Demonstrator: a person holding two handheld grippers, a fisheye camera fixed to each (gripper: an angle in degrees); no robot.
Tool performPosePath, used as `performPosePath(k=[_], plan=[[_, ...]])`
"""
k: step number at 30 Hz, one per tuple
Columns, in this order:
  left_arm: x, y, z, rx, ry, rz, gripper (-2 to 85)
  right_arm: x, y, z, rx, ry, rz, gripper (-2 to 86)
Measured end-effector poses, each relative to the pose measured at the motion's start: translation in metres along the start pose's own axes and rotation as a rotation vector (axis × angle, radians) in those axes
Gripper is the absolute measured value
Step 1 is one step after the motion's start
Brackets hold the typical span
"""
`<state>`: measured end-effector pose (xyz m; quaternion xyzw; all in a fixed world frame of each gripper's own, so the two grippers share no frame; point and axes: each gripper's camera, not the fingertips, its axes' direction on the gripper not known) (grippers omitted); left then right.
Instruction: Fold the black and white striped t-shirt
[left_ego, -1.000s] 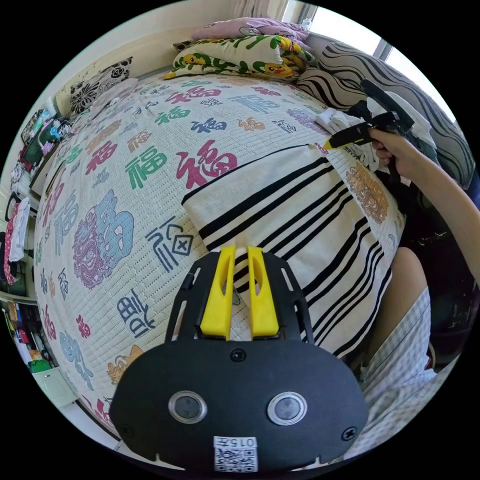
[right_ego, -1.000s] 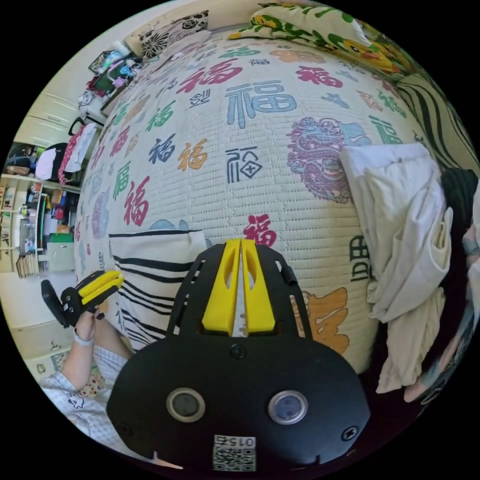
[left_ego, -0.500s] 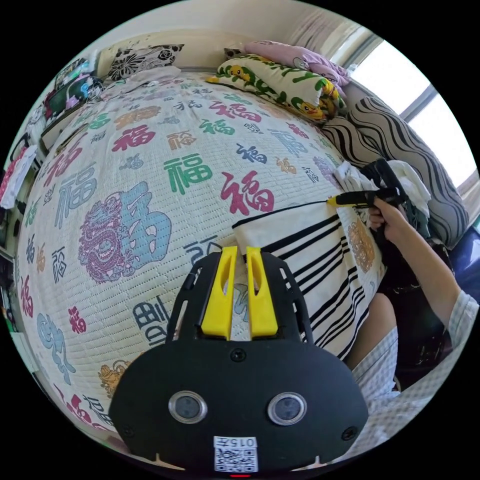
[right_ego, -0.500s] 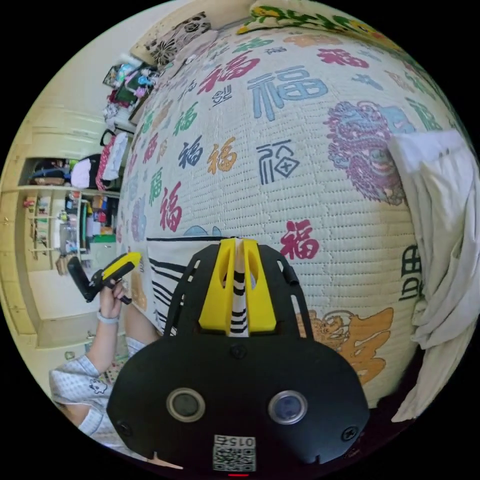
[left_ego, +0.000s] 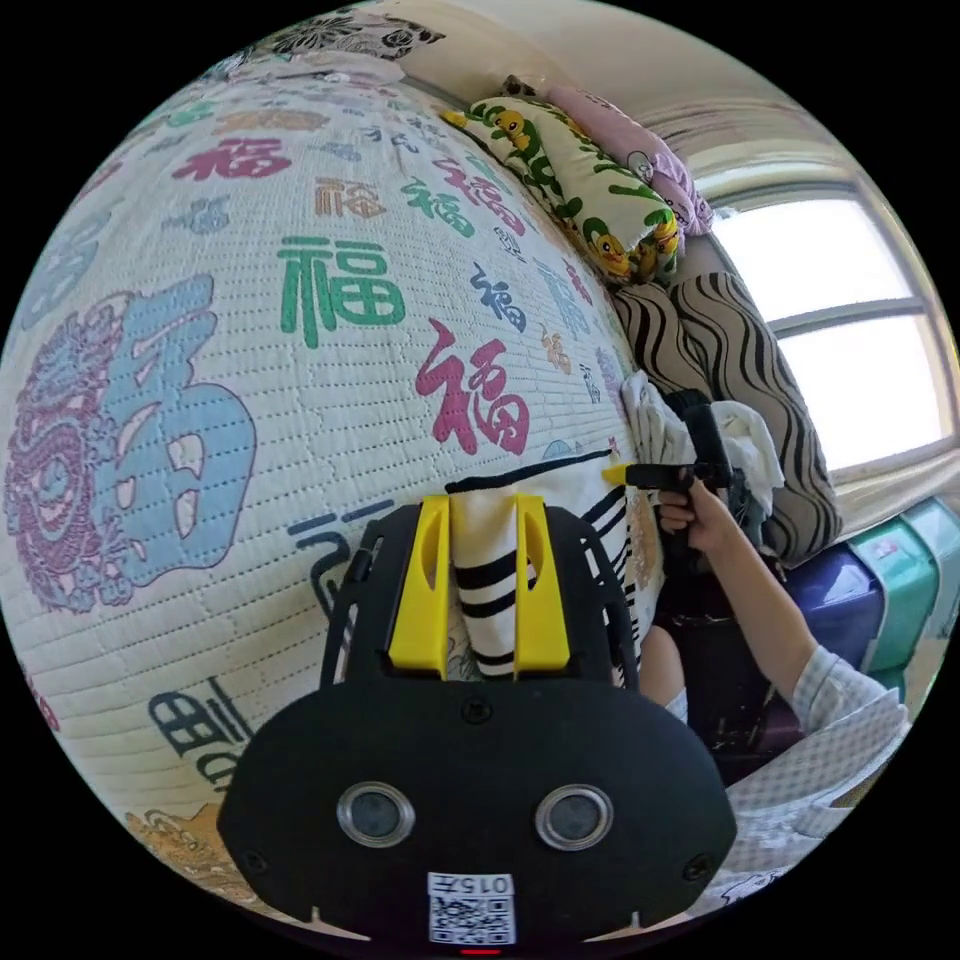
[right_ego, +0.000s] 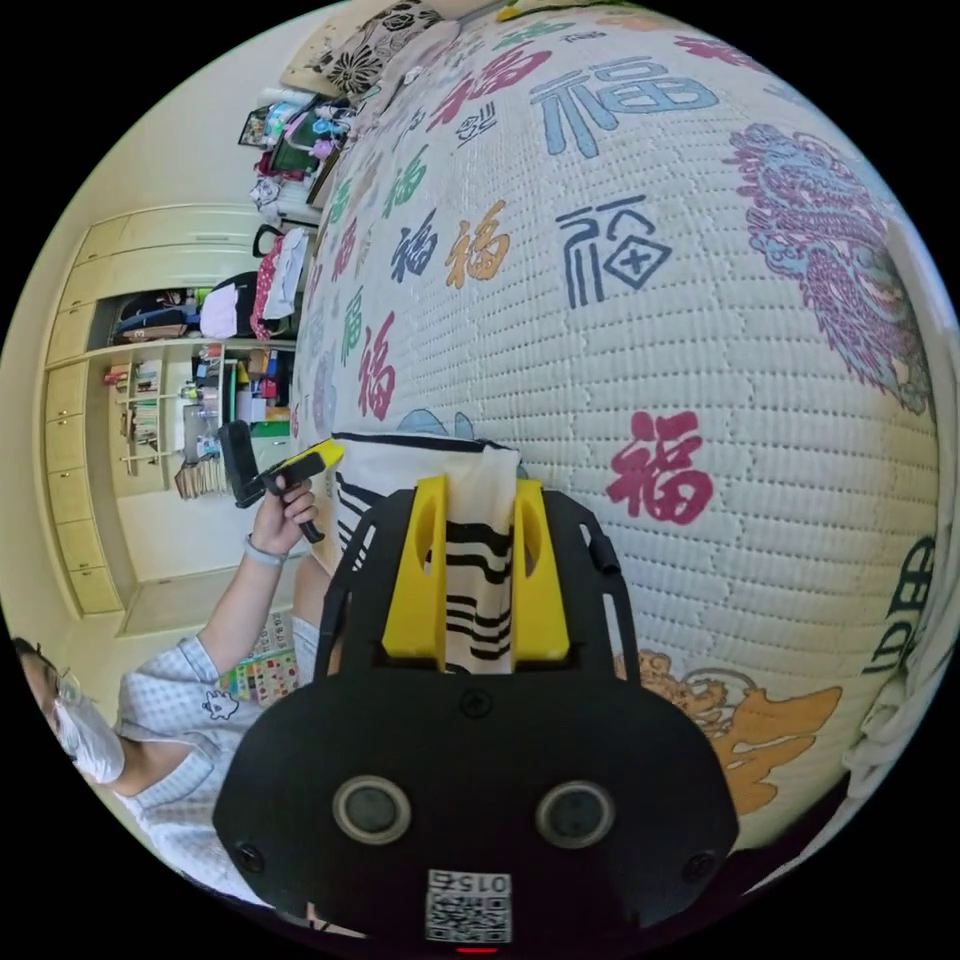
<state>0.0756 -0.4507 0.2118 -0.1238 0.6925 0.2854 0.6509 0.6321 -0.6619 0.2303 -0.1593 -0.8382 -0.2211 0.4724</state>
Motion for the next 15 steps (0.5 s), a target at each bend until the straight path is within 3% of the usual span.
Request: performPosePath(k=[4, 9, 12, 15], plan=[[-0.010, 0.007, -0.004, -0.043, 0.154, -0.013, 3.8, 0.025, 0.001, 0.006, -0.036, -0.200, 0.002, 5.3], [0.000, 0.020, -0.046, -0.009, 0.153, 0.052, 2.1, 0.029, 0.007, 0.005, -0.022, -0.171, -0.033, 3.2], [0.022, 0.016, -0.083, 0.008, 0.156, 0.157, 1.6, 0.015, 0.013, -0.018, 0.057, -0.189, -0.102, 2.5], [0.065, 0.012, -0.145, 0.146, 0.177, 0.293, 1.4, -0.019, 0.023, -0.064, 0.219, -0.242, -0.225, 2.2]])
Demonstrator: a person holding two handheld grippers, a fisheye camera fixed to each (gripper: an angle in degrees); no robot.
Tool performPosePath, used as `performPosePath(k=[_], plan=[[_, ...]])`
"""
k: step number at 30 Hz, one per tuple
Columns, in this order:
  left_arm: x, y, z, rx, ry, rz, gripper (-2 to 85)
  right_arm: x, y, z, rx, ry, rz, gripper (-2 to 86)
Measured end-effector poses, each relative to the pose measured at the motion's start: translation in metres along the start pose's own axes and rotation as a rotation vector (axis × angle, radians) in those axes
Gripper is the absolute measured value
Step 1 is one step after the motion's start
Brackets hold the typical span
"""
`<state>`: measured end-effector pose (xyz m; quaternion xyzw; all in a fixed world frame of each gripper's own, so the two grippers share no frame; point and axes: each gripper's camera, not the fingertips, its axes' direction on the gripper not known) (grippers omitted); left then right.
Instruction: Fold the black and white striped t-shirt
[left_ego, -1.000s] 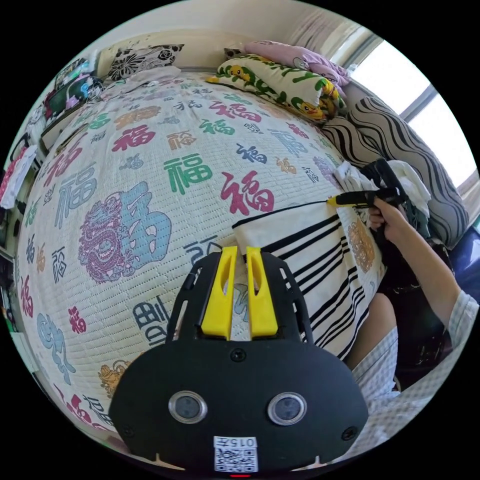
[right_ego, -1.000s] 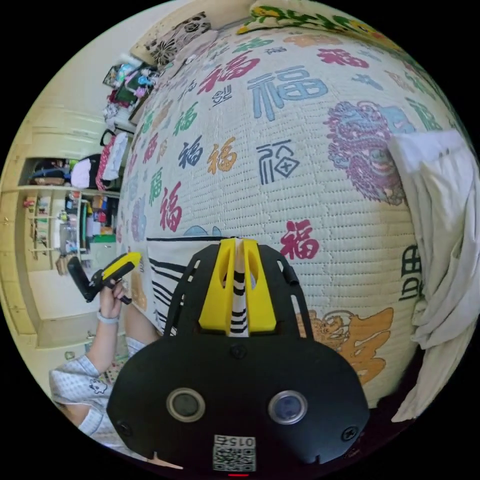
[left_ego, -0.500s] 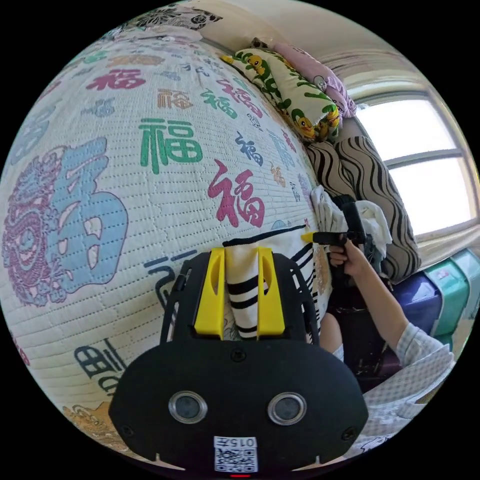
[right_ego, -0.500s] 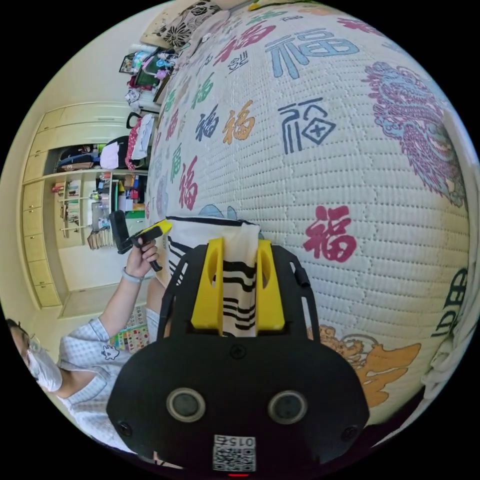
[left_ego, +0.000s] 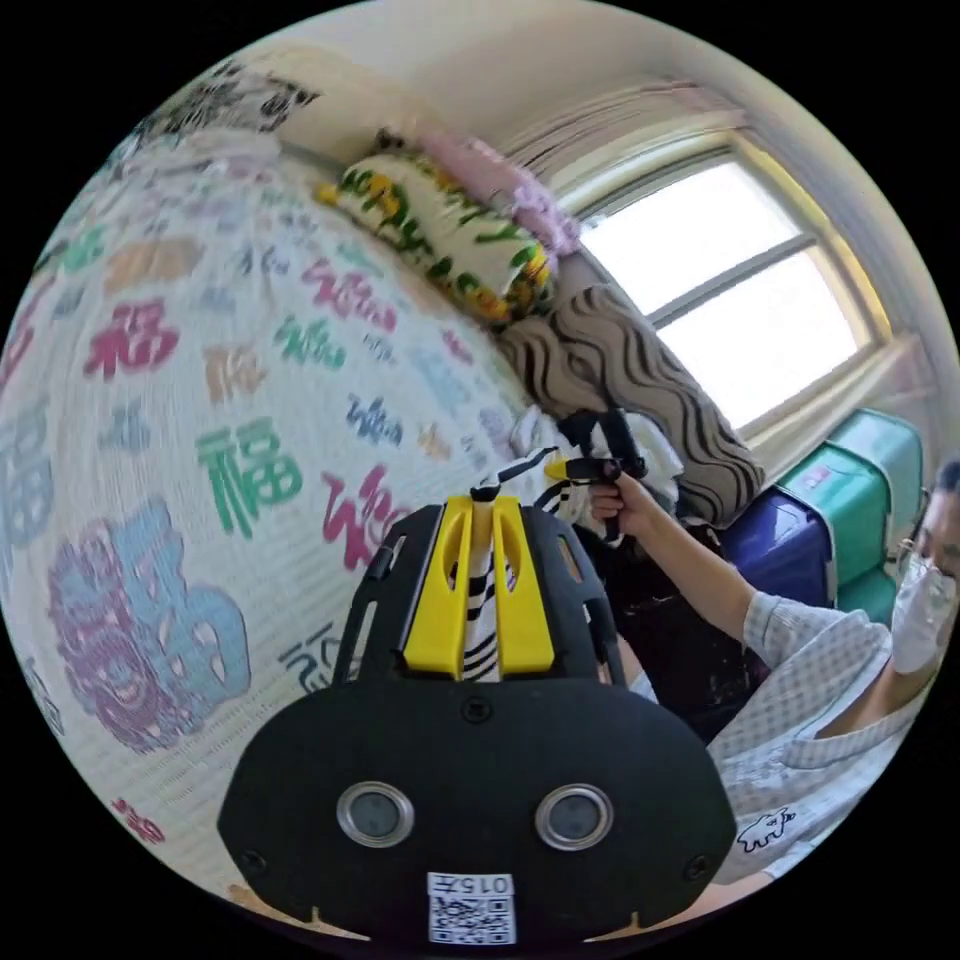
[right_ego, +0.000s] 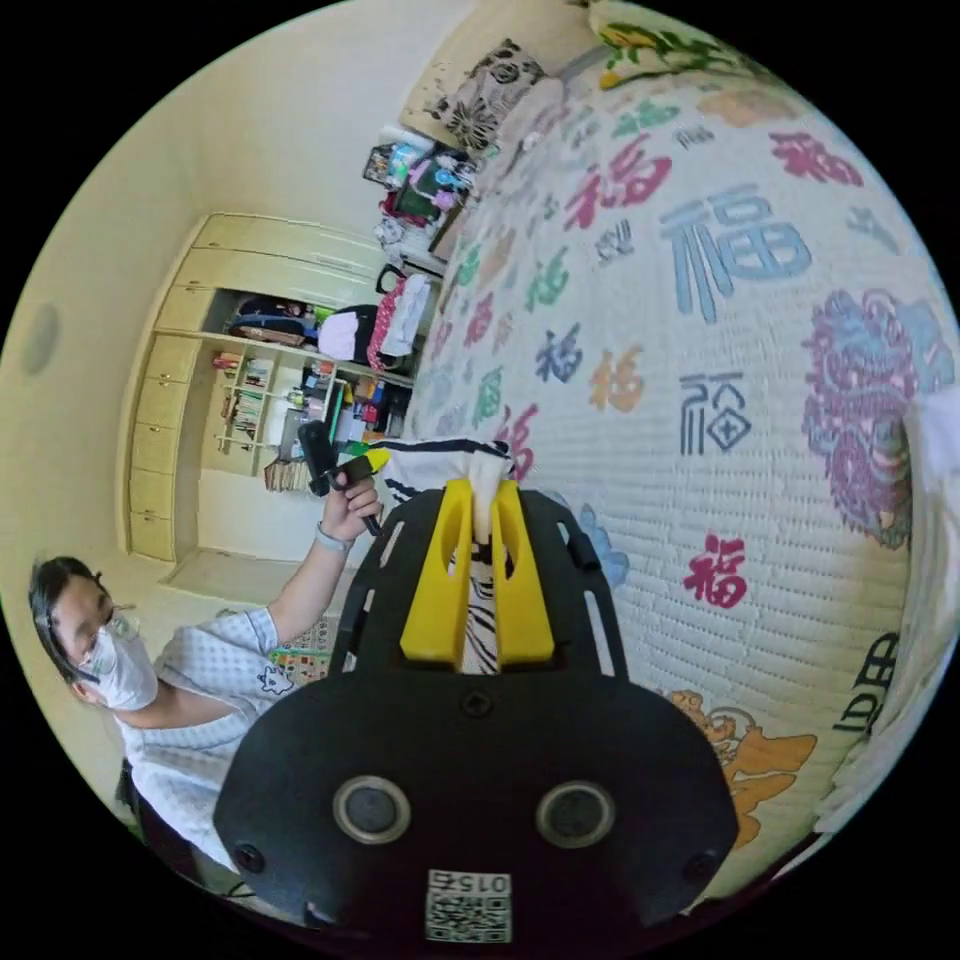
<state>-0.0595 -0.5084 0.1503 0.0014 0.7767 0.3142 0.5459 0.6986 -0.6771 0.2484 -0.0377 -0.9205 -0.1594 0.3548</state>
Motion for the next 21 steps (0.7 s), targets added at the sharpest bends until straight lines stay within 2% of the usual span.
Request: performPosePath(k=[2, 5, 10, 15, 17, 21], plan=[[0.055, -0.013, -0.050, 0.104, 0.023, 0.169, 1.4, -0.052, 0.000, -0.032, 0.095, -0.025, -0.167, 2.1], [0.131, 0.001, -0.103, 0.176, -0.015, 0.404, 1.5, -0.117, 0.020, -0.058, 0.139, 0.005, -0.381, 2.2], [0.189, 0.084, -0.134, 0.196, -0.054, 0.584, 1.4, -0.158, 0.091, -0.053, 0.126, 0.076, -0.551, 2.3], [0.171, 0.193, -0.104, 0.099, 0.011, 0.531, 1.4, -0.121, 0.179, -0.006, 0.091, 0.101, -0.489, 2.5], [0.151, 0.251, -0.080, 0.002, 0.065, 0.391, 1.4, -0.094, 0.228, 0.025, 0.028, 0.095, -0.373, 2.4], [0.147, 0.327, -0.059, -0.137, 0.114, 0.254, 1.3, -0.078, 0.291, 0.061, -0.094, 0.075, -0.225, 2.4]])
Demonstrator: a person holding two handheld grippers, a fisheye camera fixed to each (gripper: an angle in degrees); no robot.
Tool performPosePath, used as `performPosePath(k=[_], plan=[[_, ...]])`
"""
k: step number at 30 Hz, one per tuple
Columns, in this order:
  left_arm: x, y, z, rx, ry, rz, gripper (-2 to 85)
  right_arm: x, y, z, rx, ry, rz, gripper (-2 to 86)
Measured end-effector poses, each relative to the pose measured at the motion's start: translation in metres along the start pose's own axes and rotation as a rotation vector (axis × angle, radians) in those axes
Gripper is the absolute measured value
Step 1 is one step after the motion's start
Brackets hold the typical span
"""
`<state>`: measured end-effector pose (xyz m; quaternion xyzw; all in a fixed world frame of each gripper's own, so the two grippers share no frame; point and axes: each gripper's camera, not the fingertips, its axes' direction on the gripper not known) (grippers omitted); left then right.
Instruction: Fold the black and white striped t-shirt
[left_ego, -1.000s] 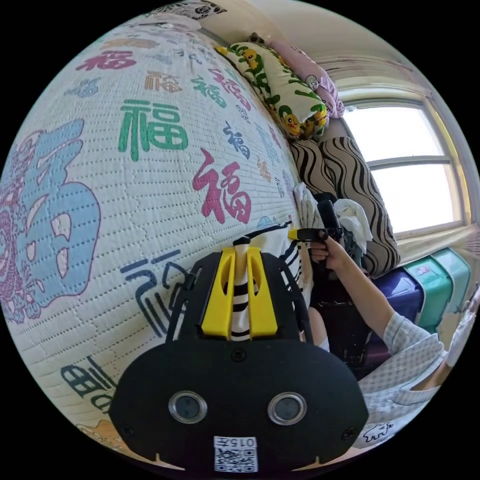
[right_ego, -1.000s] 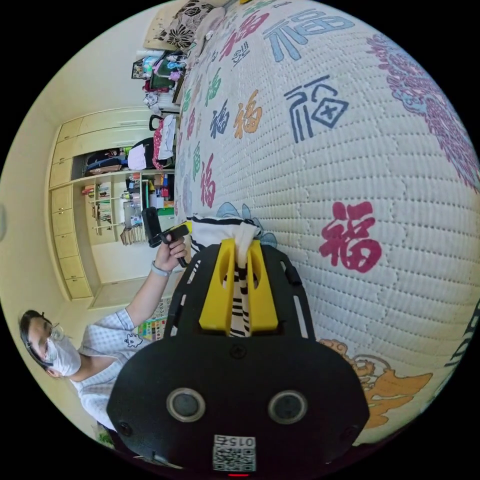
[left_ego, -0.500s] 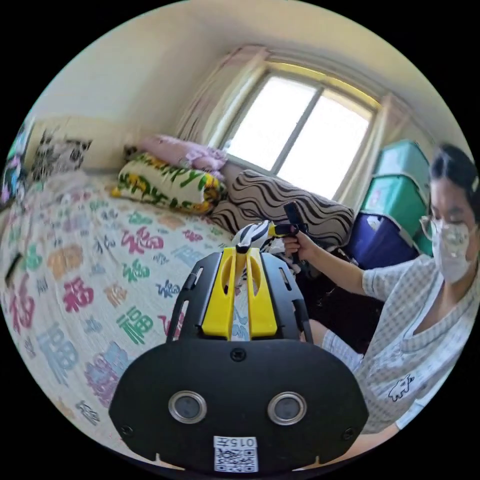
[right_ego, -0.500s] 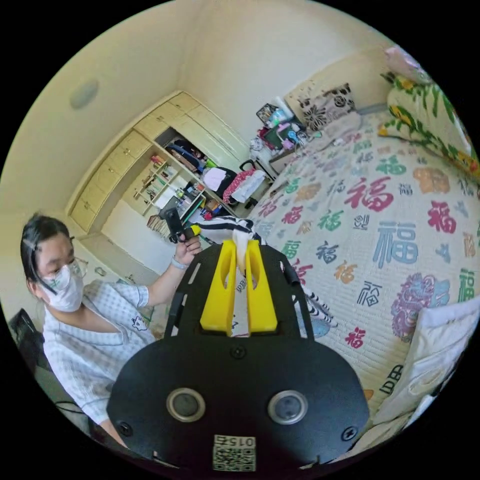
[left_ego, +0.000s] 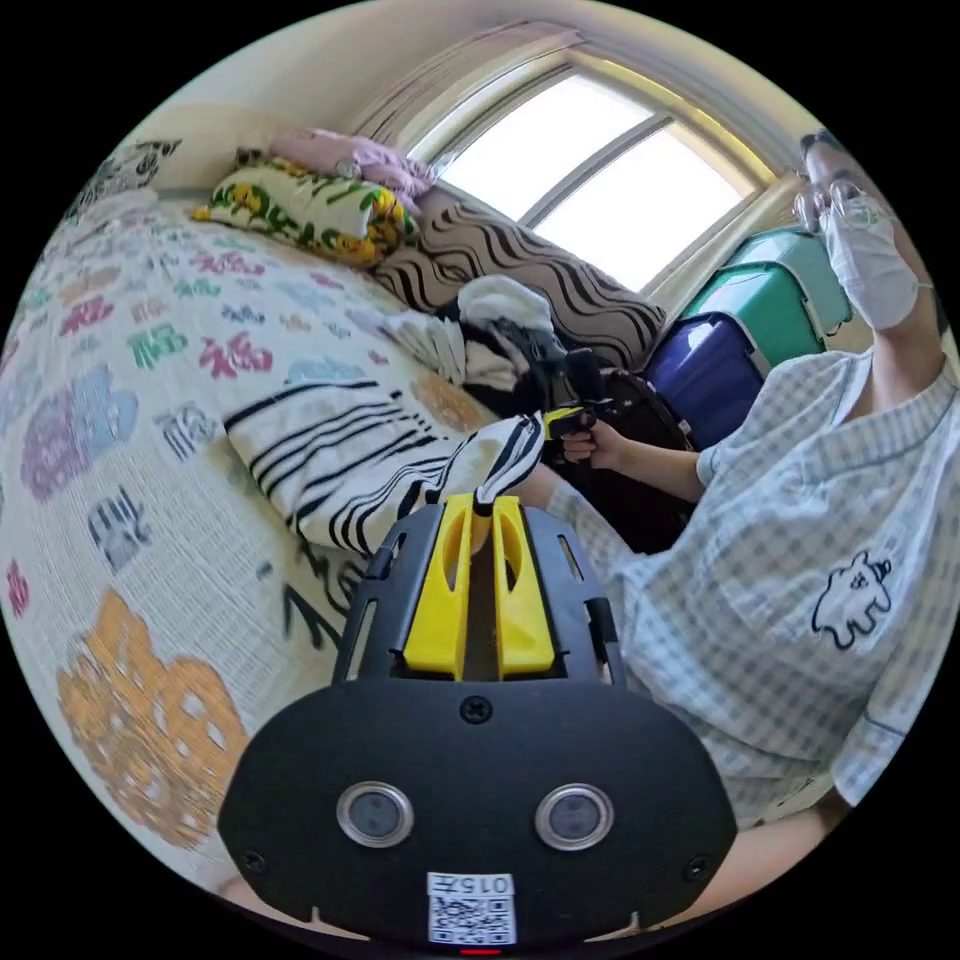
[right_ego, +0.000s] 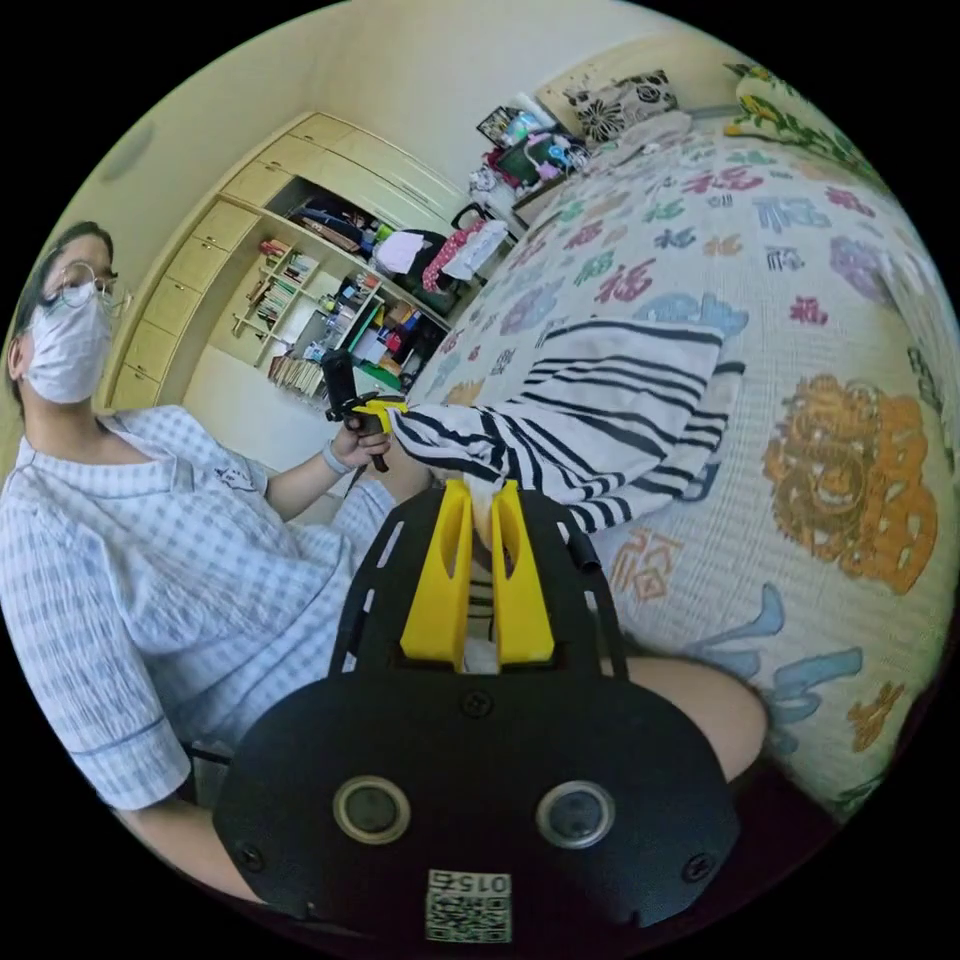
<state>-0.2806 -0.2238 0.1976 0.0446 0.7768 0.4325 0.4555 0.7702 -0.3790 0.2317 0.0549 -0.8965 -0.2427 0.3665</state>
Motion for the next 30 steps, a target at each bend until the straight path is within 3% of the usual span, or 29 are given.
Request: performPosePath(k=[4, 9, 13, 17, 22, 30], plan=[[0.024, 0.031, 0.007, -0.044, 0.066, -0.055, 1.4, -0.013, 0.035, 0.016, -0.031, -0.046, 0.087, 2.5], [0.000, -0.006, 0.003, 0.013, 0.031, -0.071, 1.6, 0.000, 0.003, 0.010, 0.036, -0.028, 0.134, 2.5], [-0.066, -0.071, 0.007, 0.074, 0.002, -0.135, 1.8, 0.045, -0.062, 0.006, 0.085, -0.017, 0.220, 2.5], [-0.151, -0.120, 0.041, -0.006, -0.064, -0.276, 2.1, 0.098, -0.118, 0.032, -0.013, 0.072, 0.315, 2.5], [-0.220, -0.124, 0.084, -0.105, -0.047, -0.471, 3.1, 0.136, -0.135, 0.056, -0.055, 0.035, 0.423, 3.8], [-0.186, -0.106, 0.056, 0.004, -0.211, -0.459, 6.0, 0.097, -0.108, 0.023, 0.110, 0.170, 0.417, 6.1]])
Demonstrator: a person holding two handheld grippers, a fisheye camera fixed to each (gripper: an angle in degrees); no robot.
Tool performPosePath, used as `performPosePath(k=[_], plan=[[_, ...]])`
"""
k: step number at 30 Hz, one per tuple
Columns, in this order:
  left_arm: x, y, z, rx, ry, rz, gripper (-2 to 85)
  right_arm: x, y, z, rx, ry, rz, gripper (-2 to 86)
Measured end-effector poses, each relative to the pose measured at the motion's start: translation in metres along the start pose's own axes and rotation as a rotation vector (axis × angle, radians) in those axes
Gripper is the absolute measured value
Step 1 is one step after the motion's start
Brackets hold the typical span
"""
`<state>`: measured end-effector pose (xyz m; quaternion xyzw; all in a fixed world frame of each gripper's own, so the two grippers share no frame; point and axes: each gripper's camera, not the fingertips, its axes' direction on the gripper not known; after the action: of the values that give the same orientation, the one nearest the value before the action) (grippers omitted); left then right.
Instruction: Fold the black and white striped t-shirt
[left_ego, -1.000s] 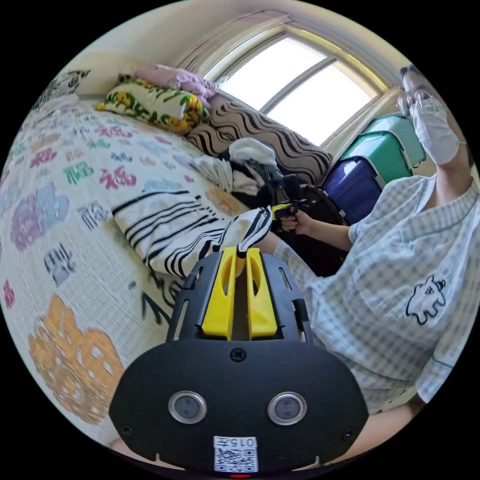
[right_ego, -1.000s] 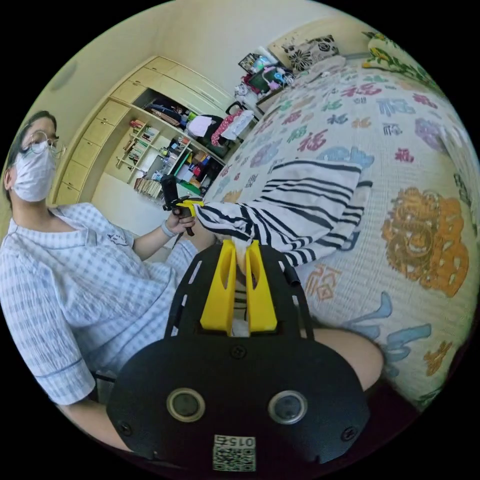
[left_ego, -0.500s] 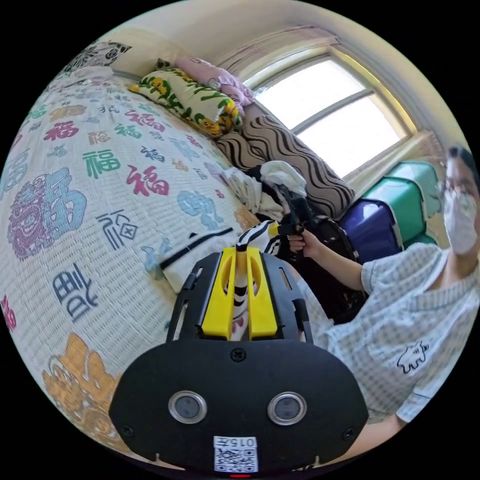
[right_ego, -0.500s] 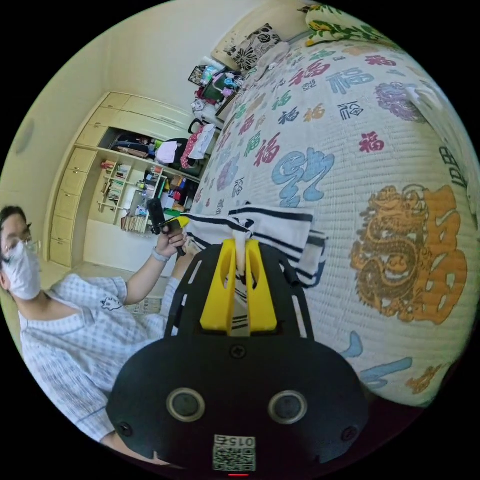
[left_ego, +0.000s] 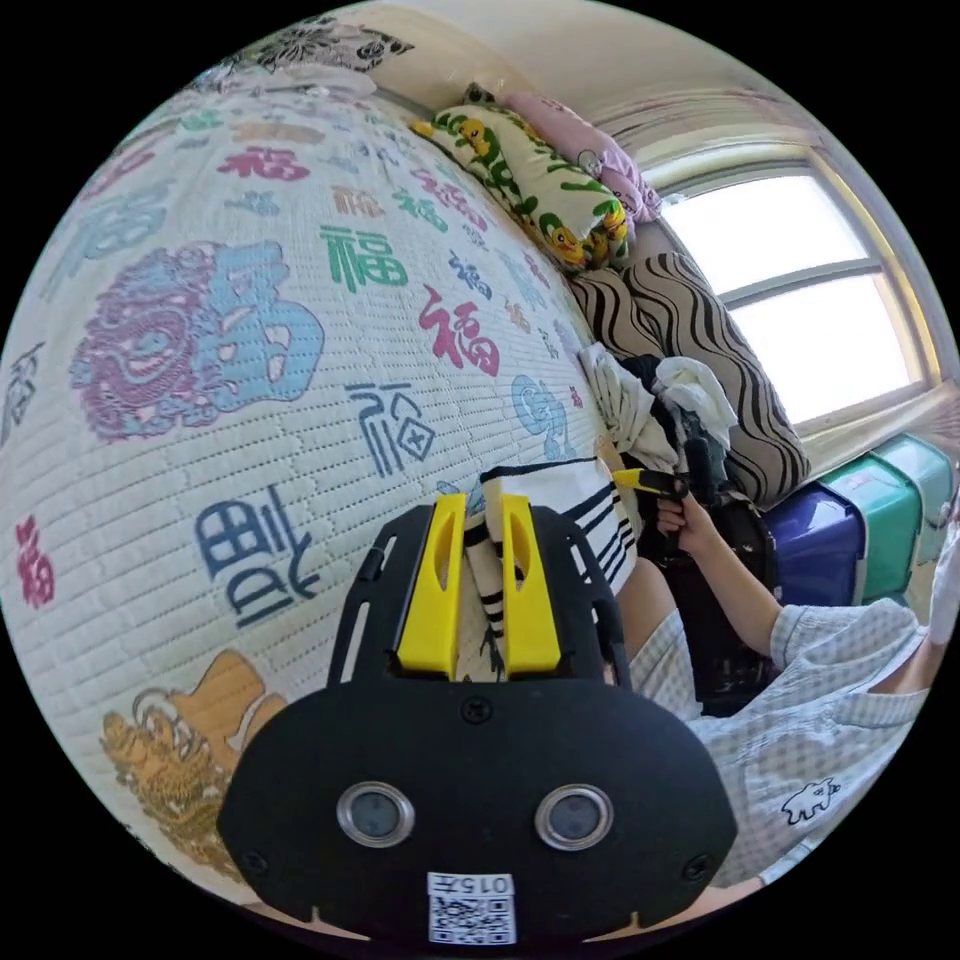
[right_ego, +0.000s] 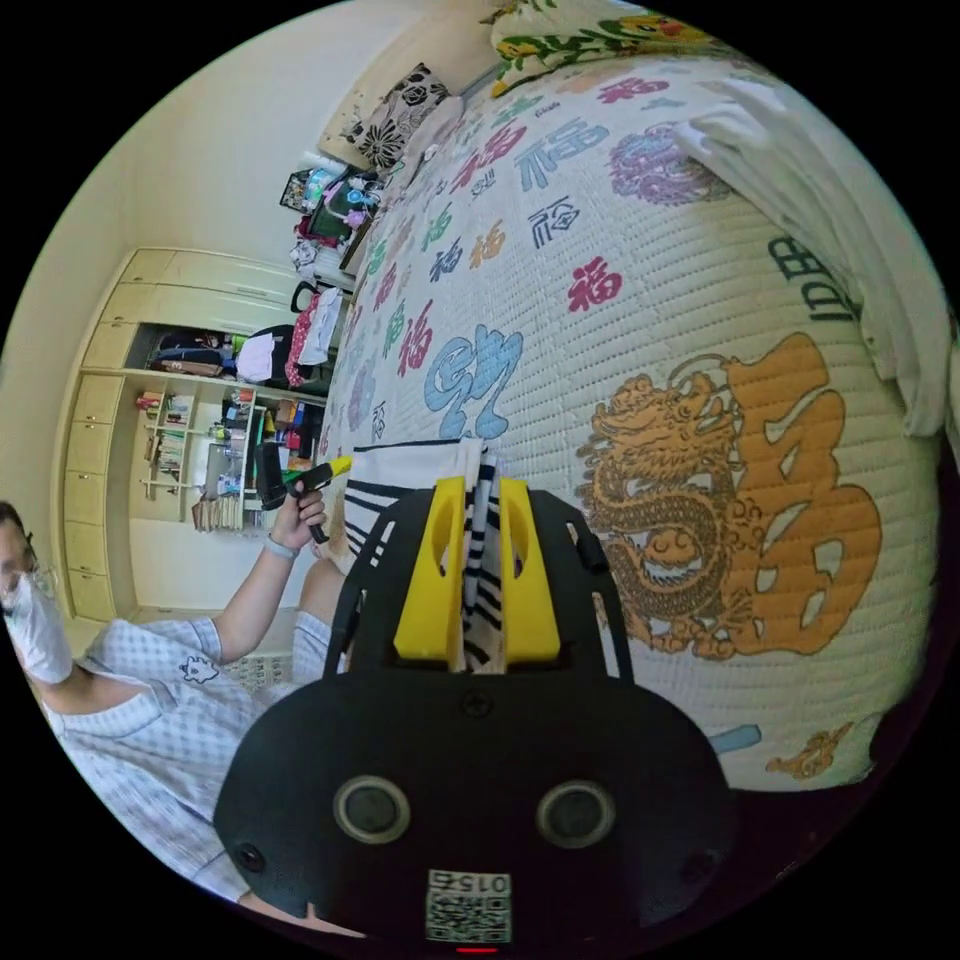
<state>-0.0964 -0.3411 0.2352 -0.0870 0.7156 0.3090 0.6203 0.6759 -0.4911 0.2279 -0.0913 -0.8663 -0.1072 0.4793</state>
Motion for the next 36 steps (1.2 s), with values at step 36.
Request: performPosePath(k=[36], plan=[[0.083, 0.093, -0.002, -0.083, -0.188, 0.088, 6.8, -0.065, 0.053, 0.074, -0.126, 0.195, -0.052, 4.4]])
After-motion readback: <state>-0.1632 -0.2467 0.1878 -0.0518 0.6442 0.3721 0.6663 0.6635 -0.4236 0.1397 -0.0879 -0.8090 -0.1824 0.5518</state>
